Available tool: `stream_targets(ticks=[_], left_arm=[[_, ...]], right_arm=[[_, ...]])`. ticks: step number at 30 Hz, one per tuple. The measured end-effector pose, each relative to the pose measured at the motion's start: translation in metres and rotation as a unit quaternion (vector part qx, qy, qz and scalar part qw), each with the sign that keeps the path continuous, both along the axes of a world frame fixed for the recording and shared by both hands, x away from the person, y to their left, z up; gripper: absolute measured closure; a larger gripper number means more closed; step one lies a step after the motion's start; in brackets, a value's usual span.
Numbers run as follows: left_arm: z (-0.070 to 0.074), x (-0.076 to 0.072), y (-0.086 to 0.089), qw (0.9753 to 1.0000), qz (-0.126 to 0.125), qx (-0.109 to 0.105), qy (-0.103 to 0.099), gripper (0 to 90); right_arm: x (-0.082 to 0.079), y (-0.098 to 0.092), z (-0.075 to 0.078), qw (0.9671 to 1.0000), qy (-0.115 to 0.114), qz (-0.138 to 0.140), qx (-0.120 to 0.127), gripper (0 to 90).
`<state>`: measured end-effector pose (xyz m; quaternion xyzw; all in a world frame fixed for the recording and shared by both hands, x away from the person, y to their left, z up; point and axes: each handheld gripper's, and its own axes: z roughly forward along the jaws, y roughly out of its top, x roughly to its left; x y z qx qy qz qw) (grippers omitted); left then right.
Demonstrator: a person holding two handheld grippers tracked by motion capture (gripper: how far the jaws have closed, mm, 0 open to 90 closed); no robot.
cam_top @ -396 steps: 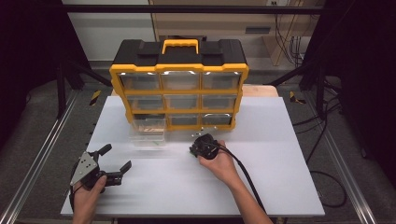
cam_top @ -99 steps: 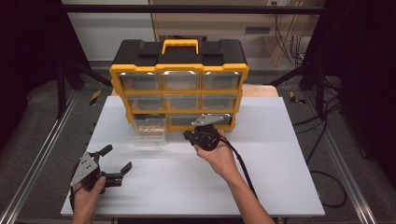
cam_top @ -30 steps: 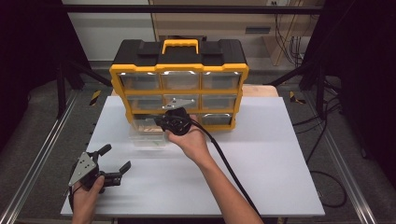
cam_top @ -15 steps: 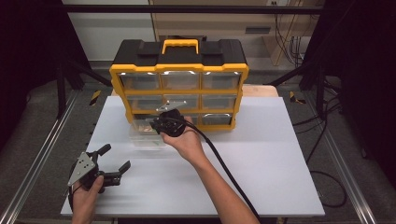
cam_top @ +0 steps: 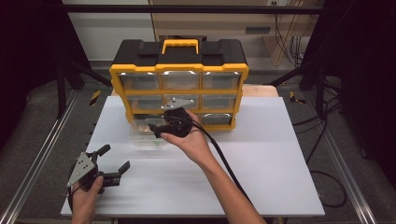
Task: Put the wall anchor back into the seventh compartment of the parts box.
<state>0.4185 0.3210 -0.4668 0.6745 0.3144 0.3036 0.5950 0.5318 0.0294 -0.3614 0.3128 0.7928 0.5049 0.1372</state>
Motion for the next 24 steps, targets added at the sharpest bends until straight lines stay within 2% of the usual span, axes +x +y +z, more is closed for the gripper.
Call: stream_targets(ticks=[2, 5, 10, 13, 19, 24], left_arm=[[0.0, 0.001, 0.0, 1.0, 0.0, 0.001, 0.001, 0.3], [-0.001, 0.0, -0.001, 1.0, -0.001, 0.006, 0.002, 0.3], [-0.001, 0.001, -0.001, 1.0, 0.0, 0.006, 0.003, 0.3], [-0.001, 0.001, -0.001, 0.9999, 0.001, 0.01, 0.004, 0.3], [-0.001, 0.001, -0.001, 0.9999, 0.002, 0.012, 0.004, 0.3], [-0.002, 0.001, -0.001, 0.9999, 0.002, 0.015, 0.004, 0.3]], right_arm=[[-0.002, -0.004, 0.001, 1.0, -0.003, -0.002, -0.001, 18.1], [-0.003, -0.012, 0.001, 0.9998, 0.007, -0.01, 0.013, 12.2], [-0.006, -0.026, 0.0, 0.9995, 0.003, -0.018, 0.024, 10.2], [-0.008, -0.036, 0.0, 0.999, -0.014, -0.026, 0.032, 9.9], [-0.012, -0.055, 0.002, 0.9977, -0.026, -0.038, 0.05, 9.1], [-0.016, -0.069, 0.002, 0.997, -0.041, -0.049, 0.044, 8.4]])
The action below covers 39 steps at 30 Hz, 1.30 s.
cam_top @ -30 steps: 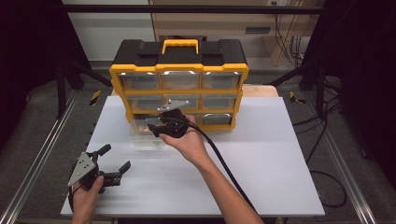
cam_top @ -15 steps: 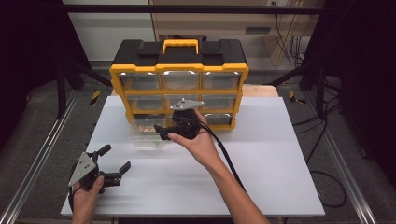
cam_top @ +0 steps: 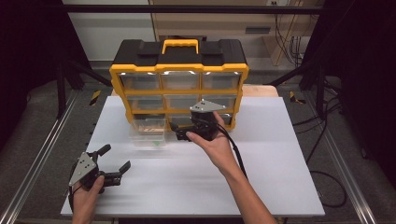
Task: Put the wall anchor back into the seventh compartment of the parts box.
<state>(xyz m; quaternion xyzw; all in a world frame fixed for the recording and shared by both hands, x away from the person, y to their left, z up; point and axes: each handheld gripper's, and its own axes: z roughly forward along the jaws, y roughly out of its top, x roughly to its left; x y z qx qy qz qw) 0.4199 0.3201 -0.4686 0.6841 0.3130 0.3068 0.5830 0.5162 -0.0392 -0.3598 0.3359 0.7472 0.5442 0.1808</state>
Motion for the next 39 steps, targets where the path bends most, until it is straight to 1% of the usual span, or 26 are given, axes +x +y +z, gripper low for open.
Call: stream_targets(ticks=[4, 6, 9, 18, 20, 22, 23, 28, 33, 39], left_arm=[[0.0, 0.0, -0.001, 1.0, -0.002, 0.002, 0.0, 0.3], [0.0, 0.0, -0.002, 1.0, -0.003, 0.007, 0.001, 0.3], [0.0, -0.001, -0.002, 1.0, -0.004, 0.006, -0.001, 0.3], [0.0, 0.0, -0.003, 1.0, -0.004, 0.006, 0.001, 0.3], [0.0, 0.0, -0.003, 1.0, -0.005, 0.005, 0.0, 0.3], [0.0, 0.0, -0.003, 1.0, -0.005, 0.006, 0.001, 0.3], [0.0, 0.0, -0.003, 1.0, -0.005, 0.006, 0.001, 0.3], [0.0, 0.0, -0.003, 1.0, -0.006, 0.005, 0.001, 0.3], [0.0, -0.001, -0.004, 1.0, -0.006, 0.005, 0.002, 0.3], [-0.001, -0.001, -0.003, 1.0, -0.005, 0.005, 0.003, 0.3]], right_arm=[[-0.003, -0.011, -0.003, 0.9999, -0.008, -0.008, -0.004, 8.1], [-0.005, -0.017, -0.006, 0.9999, -0.01, -0.013, -0.004, 8.1], [-0.007, -0.026, -0.01, 0.9997, -0.012, -0.021, -0.003, 7.8], [-0.017, -0.052, -0.02, 0.9994, -0.019, -0.03, -0.005, 7.3], [-0.019, -0.059, -0.022, 0.9992, -0.019, -0.035, -0.001, 7.3], [-0.02, -0.066, -0.024, 0.999, -0.02, -0.039, 0.011, 7.3], [-0.022, -0.07, -0.026, 0.9987, -0.022, -0.044, 0.017, 7.3], [-0.025, -0.086, -0.031, 0.9968, -0.041, -0.063, 0.028, 7.9], [-0.031, -0.1, -0.036, 0.9957, -0.051, -0.073, 0.026, 9.8], [-0.039, -0.116, -0.04, 0.9948, -0.053, -0.081, 0.03, 9.4]])
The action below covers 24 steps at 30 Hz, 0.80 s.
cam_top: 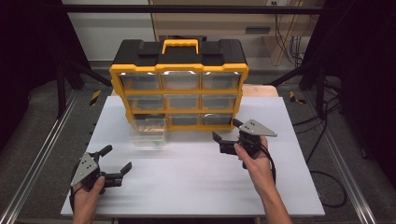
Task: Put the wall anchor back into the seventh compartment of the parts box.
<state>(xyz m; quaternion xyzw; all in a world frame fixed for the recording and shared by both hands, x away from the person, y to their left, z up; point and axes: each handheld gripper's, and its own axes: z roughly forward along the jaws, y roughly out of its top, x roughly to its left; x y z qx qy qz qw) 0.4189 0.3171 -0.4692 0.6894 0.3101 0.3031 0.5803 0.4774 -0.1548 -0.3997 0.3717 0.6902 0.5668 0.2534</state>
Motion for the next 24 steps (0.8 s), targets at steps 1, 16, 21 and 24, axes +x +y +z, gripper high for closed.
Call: stream_targets(ticks=[1, 16, 21, 24], left_arm=[[0.0, 0.0, 0.0, 1.0, 0.0, 0.0, 0.0, 0.3], [0.0, -0.001, 0.0, 1.0, -0.001, 0.002, 0.0, 0.3], [0.0, -0.001, 0.001, 1.0, 0.0, 0.002, 0.0, 0.3], [0.0, -0.001, 0.001, 1.0, 0.0, 0.002, 0.0, 0.3]], right_arm=[[-0.001, -0.003, 0.0, 1.0, -0.001, -0.002, -0.001, 9.4], [-0.017, -0.038, -0.007, 0.9995, -0.008, -0.031, -0.003, 8.3], [-0.023, -0.047, -0.013, 0.9993, -0.01, -0.036, -0.006, 8.3], [-0.028, -0.052, -0.016, 0.9992, -0.011, -0.038, -0.006, 8.3]])
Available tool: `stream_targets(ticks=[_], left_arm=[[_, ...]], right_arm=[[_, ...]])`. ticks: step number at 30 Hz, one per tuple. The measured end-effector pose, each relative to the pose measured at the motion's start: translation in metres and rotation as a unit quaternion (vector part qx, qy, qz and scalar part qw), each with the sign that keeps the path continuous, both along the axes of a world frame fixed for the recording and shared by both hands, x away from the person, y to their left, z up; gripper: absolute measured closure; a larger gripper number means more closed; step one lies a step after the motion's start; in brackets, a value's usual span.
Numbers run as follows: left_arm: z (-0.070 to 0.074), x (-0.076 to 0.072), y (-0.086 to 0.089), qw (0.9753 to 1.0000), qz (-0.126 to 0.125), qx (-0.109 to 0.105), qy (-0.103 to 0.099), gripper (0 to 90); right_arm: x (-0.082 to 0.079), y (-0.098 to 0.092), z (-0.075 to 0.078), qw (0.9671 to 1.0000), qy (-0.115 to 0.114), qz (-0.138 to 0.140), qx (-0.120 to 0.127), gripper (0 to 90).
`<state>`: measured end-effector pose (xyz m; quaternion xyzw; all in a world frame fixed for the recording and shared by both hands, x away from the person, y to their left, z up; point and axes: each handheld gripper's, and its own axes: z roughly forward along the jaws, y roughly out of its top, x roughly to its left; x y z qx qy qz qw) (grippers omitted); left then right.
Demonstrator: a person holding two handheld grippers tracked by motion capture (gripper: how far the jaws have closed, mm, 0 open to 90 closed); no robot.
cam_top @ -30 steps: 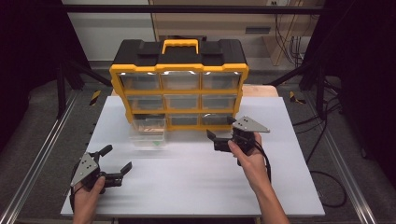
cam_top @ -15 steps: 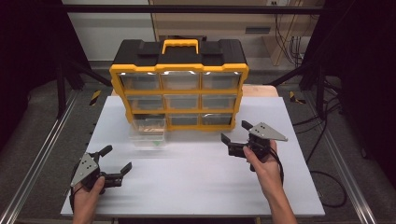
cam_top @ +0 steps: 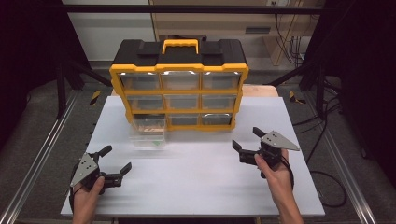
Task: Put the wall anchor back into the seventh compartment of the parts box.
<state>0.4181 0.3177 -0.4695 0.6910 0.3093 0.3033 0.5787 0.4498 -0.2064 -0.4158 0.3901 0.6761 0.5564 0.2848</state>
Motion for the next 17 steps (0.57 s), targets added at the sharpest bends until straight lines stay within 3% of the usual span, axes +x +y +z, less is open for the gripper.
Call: stream_targets(ticks=[11, 17], left_arm=[[0.0, 0.0, 0.0, 1.0, -0.001, -0.003, 0.003, 0.3], [0.0, 0.0, 0.001, 1.0, 0.003, -0.007, 0.003, 0.3]], right_arm=[[-0.021, -0.016, -0.022, 0.9996, -0.015, -0.003, -0.023, 8.4], [-0.032, -0.026, -0.043, 0.9997, -0.021, 0.001, -0.012, 8.4]])
